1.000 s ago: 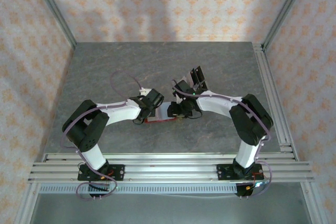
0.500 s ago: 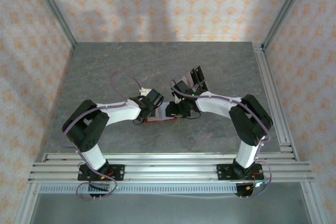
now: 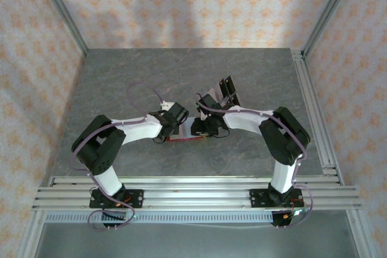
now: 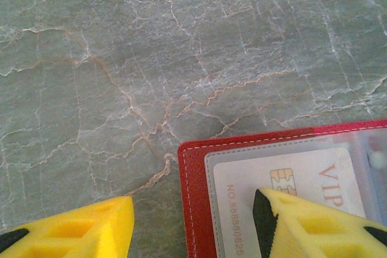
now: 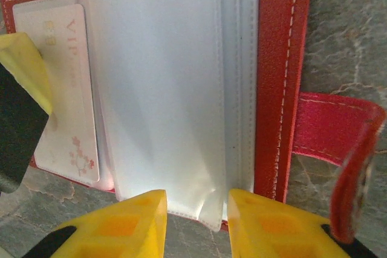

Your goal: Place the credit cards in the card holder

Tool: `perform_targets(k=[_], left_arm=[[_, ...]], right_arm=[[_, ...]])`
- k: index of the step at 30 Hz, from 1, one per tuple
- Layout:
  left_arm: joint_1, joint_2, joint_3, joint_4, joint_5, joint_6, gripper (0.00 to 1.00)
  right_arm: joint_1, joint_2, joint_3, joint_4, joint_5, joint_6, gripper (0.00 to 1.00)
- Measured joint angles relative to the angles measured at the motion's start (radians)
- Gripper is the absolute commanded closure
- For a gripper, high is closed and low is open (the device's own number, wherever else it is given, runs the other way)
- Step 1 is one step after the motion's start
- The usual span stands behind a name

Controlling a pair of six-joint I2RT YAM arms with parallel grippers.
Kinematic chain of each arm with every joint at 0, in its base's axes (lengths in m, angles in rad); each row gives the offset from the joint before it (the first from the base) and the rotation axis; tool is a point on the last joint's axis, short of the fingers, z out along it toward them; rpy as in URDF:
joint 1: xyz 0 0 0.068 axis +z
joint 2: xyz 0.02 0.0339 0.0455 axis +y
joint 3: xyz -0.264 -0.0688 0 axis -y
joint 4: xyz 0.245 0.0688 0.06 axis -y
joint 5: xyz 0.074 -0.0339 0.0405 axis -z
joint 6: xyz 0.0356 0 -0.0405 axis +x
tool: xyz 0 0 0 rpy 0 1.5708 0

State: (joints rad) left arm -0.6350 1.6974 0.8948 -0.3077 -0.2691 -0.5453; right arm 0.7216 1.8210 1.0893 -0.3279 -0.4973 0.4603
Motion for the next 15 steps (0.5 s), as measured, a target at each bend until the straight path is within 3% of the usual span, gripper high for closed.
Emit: perform_targets(k=[4,10,15], left_arm=[[0.000,0.000,0.000,0.002,0.000,0.000,0.44],[0.000,0.000,0.000,0.002,0.000,0.000,0.44],[0.000,-0.029,0.000,-0.013,-0.003,-0.002,0.43]], right_arm=[[0.000,0.006,0.010,0.001,0.000,0.000,0.79],[0.000,0.006,0.012,0.002,0.000,0.003,0.99],[0.000,0.006,0.031,-0.004,-0.003,0.000,1.00]])
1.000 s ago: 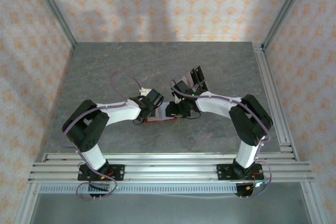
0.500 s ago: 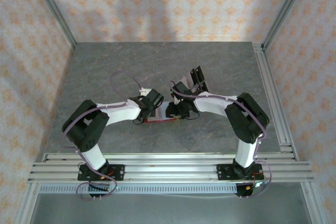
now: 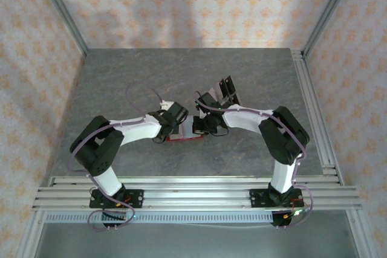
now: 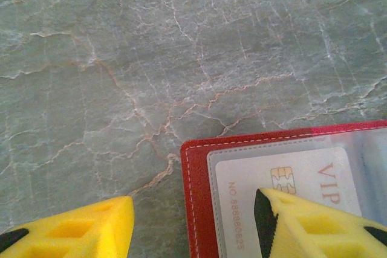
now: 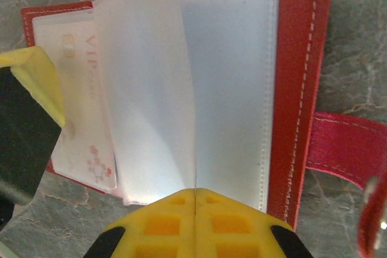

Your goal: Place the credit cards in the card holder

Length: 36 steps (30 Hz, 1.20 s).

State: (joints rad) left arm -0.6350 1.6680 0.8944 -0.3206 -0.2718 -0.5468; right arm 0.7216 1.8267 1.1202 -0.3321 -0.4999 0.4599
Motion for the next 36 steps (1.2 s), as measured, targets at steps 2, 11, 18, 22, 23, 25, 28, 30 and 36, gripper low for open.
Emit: perform_targets(k=[2,11,18,22,23,25,28,30,36], left_arm=[[0.000,-0.031,0.000,-0.013,-0.006,-0.003,0.43],[0.023,-0.150,-0.006,-0.064,-0.040,-0.037,0.43],[0.048,-0.234,-0.084,-0.096,-0.067,-0.086,0.42],[0.068,-0.316,-0.126,-0.114,-0.090,-0.120,0.42],[0.073,-0.336,-0.133,-0.117,-0.099,-0.128,0.42],[0.075,-0.375,-0.146,-0.124,-0.113,-0.143,0.42],[0.079,-0.412,-0.153,-0.135,-0.125,-0.158,0.42],[0.079,-0.418,-0.155,-0.137,-0.128,-0.163,0.42],[0.079,-0.418,-0.161,-0.141,-0.129,-0.162,0.42]], right_arm=[[0.000,0.000,0.014,-0.008,-0.002,0.000,1.00],[0.027,0.016,0.146,-0.064,-0.042,-0.020,1.00],[0.062,0.093,0.243,-0.094,-0.067,-0.028,1.00],[0.074,0.151,0.308,-0.119,-0.077,-0.034,1.00],[0.075,0.166,0.324,-0.123,-0.080,-0.034,1.00],[0.077,0.204,0.365,-0.130,-0.089,-0.034,1.00],[0.078,0.266,0.427,-0.134,-0.105,-0.035,0.83],[0.078,0.305,0.463,-0.138,-0.115,-0.031,0.73],[0.078,0.326,0.500,-0.158,-0.120,-0.035,0.65]])
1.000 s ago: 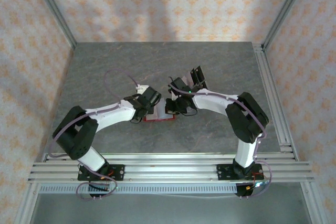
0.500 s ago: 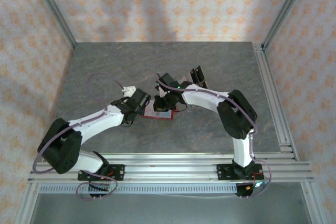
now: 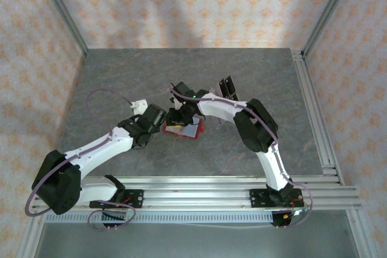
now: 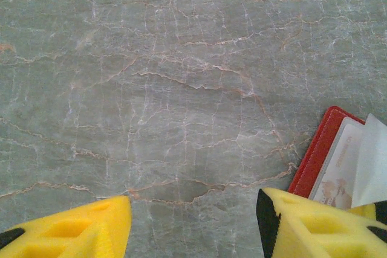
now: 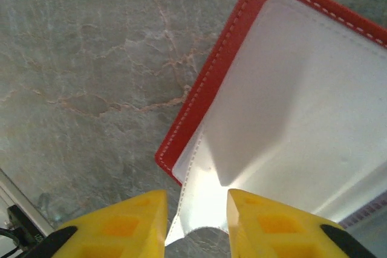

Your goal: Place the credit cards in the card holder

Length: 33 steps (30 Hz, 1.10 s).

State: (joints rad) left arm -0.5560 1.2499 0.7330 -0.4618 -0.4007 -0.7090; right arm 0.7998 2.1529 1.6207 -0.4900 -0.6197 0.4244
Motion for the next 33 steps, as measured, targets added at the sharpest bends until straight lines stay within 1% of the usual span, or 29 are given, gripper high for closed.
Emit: perform_targets(k=[4,10,14,19,24,29,33], left_arm=[[0.000,0.000,0.001,0.000,0.000,0.010,0.42],[0.000,0.024,0.038,-0.005,0.001,0.038,0.42],[0.000,0.060,0.065,-0.001,0.014,0.063,0.42],[0.000,0.158,0.135,0.023,0.064,0.112,0.42],[0.000,0.291,0.201,0.066,0.122,0.159,0.42],[0.000,0.405,0.237,0.090,0.158,0.196,0.42],[0.000,0.455,0.238,0.094,0.162,0.214,0.42]], right_arm=[[-0.008,-0.056,-0.026,-0.002,0.014,0.002,0.60],[-0.042,-0.222,-0.118,0.027,0.028,0.013,0.60],[-0.056,-0.282,-0.178,0.065,0.048,0.023,0.60],[-0.056,-0.291,-0.264,0.077,0.080,0.027,0.64],[-0.056,-0.291,-0.355,0.094,0.090,0.032,0.67],[-0.057,-0.286,-0.385,0.119,0.091,0.035,0.68],[-0.063,-0.268,-0.391,0.127,0.094,0.019,0.69]])
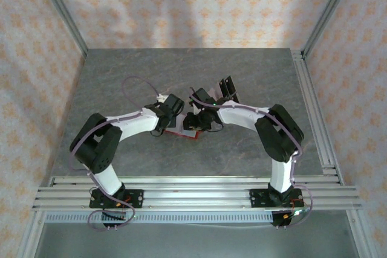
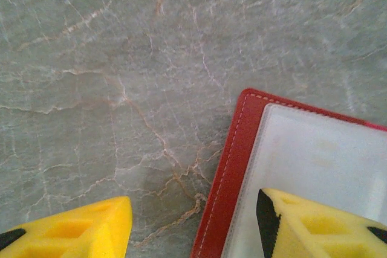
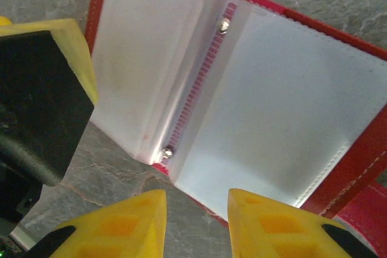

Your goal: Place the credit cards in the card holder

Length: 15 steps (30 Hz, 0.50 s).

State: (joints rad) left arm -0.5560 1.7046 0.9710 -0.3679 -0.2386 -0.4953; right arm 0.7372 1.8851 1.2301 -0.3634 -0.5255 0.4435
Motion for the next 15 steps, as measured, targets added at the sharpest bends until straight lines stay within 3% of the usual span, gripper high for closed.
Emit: perform_targets(k=[15], left_arm=[[-0.014,0.006,-0.049,0.048,-0.015,-0.023,0.43]], right_arm=[[-0.062,0.060,0.037,-0.056,0.003,-0.120,0.71]])
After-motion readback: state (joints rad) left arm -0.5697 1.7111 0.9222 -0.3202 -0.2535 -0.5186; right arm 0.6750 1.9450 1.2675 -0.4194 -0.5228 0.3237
